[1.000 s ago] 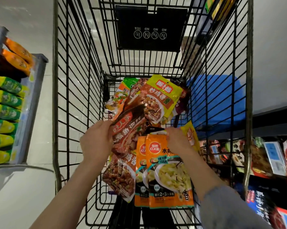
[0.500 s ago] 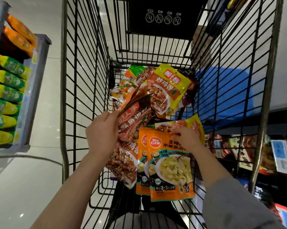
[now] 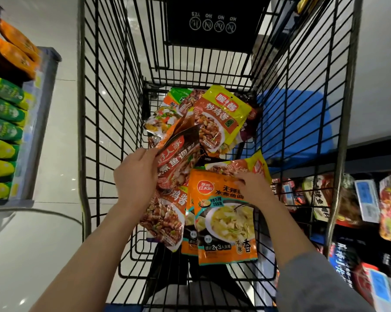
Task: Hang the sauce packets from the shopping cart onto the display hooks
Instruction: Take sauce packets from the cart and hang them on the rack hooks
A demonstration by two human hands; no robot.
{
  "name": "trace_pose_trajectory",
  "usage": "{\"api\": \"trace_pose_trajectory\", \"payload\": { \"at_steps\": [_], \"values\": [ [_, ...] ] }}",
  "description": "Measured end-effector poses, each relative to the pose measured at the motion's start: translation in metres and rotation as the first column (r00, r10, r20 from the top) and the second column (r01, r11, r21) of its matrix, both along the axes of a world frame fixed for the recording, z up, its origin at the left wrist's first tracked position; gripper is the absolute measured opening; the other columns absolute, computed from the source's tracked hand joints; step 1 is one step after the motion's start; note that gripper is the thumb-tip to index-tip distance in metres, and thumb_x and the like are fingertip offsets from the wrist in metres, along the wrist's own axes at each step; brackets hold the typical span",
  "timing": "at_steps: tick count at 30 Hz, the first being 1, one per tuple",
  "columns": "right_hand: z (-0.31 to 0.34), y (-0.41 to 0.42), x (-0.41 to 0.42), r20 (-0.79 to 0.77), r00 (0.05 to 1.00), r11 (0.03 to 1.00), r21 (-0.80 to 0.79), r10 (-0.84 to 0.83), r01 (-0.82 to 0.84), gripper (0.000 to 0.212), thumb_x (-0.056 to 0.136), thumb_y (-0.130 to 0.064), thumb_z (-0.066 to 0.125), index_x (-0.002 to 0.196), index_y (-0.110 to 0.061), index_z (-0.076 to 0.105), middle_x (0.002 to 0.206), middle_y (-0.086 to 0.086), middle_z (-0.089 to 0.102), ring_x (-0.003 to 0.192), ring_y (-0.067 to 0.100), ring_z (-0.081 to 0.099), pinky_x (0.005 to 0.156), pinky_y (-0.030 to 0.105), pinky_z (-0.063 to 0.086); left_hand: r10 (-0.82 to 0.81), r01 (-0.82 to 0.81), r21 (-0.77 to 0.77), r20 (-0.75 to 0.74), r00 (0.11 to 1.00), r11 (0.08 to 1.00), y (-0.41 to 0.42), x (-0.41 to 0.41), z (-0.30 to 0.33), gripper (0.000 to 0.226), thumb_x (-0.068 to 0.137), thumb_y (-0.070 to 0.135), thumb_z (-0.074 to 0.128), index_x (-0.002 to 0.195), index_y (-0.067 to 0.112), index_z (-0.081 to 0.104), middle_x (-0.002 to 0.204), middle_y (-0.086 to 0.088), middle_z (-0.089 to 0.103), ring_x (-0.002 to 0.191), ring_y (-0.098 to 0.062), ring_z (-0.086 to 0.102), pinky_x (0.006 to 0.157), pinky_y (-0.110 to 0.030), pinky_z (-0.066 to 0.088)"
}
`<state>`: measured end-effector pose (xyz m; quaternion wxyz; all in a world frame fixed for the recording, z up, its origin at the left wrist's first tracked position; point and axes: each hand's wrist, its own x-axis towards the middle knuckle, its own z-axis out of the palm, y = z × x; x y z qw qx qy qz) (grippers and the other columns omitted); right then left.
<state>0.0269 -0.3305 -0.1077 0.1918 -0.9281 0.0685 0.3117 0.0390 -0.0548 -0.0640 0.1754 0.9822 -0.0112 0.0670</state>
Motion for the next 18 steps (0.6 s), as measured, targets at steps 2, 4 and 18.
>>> {"api": "trace_pose_trajectory", "payload": {
  "at_steps": [2, 4, 18],
  "values": [
    [0.002, 0.001, 0.000, 0.000, 0.999, 0.999, -0.001, -0.048, 0.048, 0.025, 0.094, -0.022, 0.052, 0.115, -0.016, 0.065, 0.115, 0.007, 0.064, 0.102, 0.025, 0.057, 0.086, 0.040, 0.048, 0.005, -0.005, 0.008, 0.011, 1.000, 1.000, 0.000, 0.000, 0.001, 0.020, 0.086, 0.020, 0.054, 0.097, 0.012, 0.069, 0.071, -0.007, 0.062, 0.061, -0.030, 0.059, 0.049, -0.025, 0.034],
    [0.007, 0.002, 0.000, 0.023, 0.997, 0.997, -0.020, -0.073, 0.073, 0.024, 0.092, -0.026, 0.056, 0.112, -0.018, 0.067, 0.112, 0.003, 0.064, 0.100, 0.024, 0.057, 0.084, 0.038, 0.048, 0.019, -0.019, 0.010, 0.026, 0.999, 1.000, -0.001, -0.001, 0.002, 0.020, 0.085, 0.020, 0.055, 0.094, 0.012, 0.071, 0.070, -0.006, 0.062, 0.059, -0.030, 0.060, 0.050, -0.023, 0.032],
    [0.109, 0.023, -0.056, 0.358, 0.925, 0.989, 0.109, -0.131, 0.098, 0.014, 0.090, -0.025, 0.061, 0.095, -0.016, 0.071, 0.082, 0.000, 0.070, 0.072, 0.016, 0.060, 0.067, 0.031, 0.047, 0.035, -0.035, -0.119, -0.002, 0.999, 0.992, -0.012, -0.024, 0.049, 0.017, 0.084, 0.016, 0.061, 0.096, 0.017, 0.073, 0.078, -0.001, 0.065, 0.073, -0.026, 0.063, 0.056, -0.027, 0.039]
  ]
}}
